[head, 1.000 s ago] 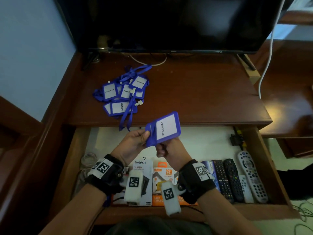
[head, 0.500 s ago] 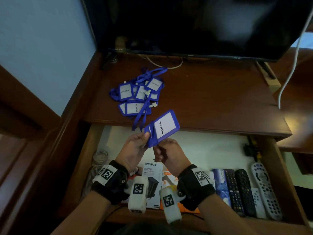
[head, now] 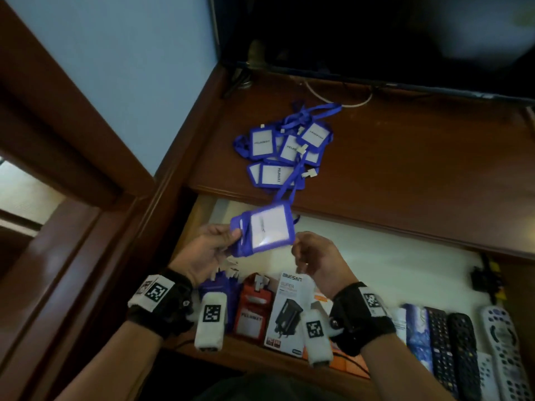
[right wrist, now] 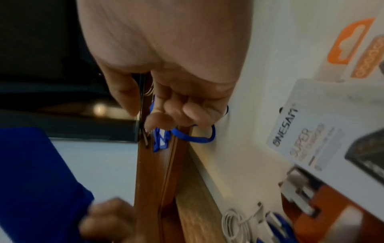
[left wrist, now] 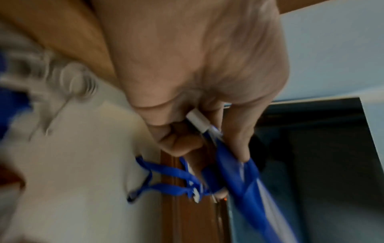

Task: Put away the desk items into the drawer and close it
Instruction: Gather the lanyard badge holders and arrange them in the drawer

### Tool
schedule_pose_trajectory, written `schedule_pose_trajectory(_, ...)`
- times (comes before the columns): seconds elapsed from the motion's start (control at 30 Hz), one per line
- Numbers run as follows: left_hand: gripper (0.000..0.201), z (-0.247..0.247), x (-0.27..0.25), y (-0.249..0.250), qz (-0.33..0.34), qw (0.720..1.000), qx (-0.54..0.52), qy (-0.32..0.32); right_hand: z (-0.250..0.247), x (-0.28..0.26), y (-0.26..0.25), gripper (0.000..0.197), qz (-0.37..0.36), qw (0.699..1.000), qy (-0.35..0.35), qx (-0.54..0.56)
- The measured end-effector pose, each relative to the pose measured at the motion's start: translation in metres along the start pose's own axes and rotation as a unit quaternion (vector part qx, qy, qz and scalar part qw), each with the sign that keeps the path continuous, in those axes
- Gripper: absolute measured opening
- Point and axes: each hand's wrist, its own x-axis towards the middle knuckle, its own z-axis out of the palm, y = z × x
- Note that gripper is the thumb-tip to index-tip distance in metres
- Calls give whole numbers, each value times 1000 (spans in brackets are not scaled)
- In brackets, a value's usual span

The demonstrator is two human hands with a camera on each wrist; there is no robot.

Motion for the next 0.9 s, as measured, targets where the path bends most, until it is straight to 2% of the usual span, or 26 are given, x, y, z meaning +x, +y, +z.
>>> schedule_pose_trajectory(0.07,11,-15,2,4,-55,982,180,21,-5,10,-6,17,4,999,37,-37)
schedule_pose_trajectory(0.1,13,-26,7,3,-71,954,290,19,-5,15,-10,18,1,997,49,-59)
schedule_pose_trajectory(0.2,28,-39,24,-1,-93,825,554,-67,5,32,-31,21,-12,987,64,-145)
schedule_pose_trajectory(0.27,31,-31,31,-4,-116,723,669,-133,21,49,-49,23,-34,973,70,-215)
schedule_pose_trajectory(0.33,35,-17,35,-6,-136,634,738,-185,38,66,-69,25,-70,955,67,-281)
schedule_pose_trajectory(0.37,37,-10,36,-7,-143,605,755,-209,46,75,-78,24,-94,941,61,-319)
schedule_pose_trajectory(0.4,39,-4,38,-10,-147,588,761,-230,53,85,-86,22,-118,920,56,-369)
schedule_pose_trajectory(0.5,38,10,40,-20,-149,542,776,-287,73,115,-102,11,-190,842,57,-501)
schedule_pose_trajectory(0.57,35,15,41,-28,-146,524,782,-305,85,132,-108,11,-215,787,71,-573)
schedule_pose_trajectory(0.63,25,19,39,-34,-146,511,785,-320,94,146,-110,35,-201,736,96,-639)
schedule_pose_trajectory(0.67,22,21,38,-35,-138,506,786,-326,98,150,-110,48,-186,722,110,-658)
schedule_pose_trajectory(0.73,28,20,36,-41,-110,511,788,-324,105,159,-109,65,-159,707,133,-676)
schedule_pose_trajectory(0.8,42,15,39,-48,-88,521,788,-314,112,166,-107,72,-143,689,160,-692)
schedule_pose_trajectory(0.87,38,8,43,-55,-84,545,778,-301,117,172,-105,73,-135,679,189,-696)
schedule_pose_trajectory(0.9,32,5,43,-57,-83,568,763,-296,119,174,-104,74,-131,676,200,-697)
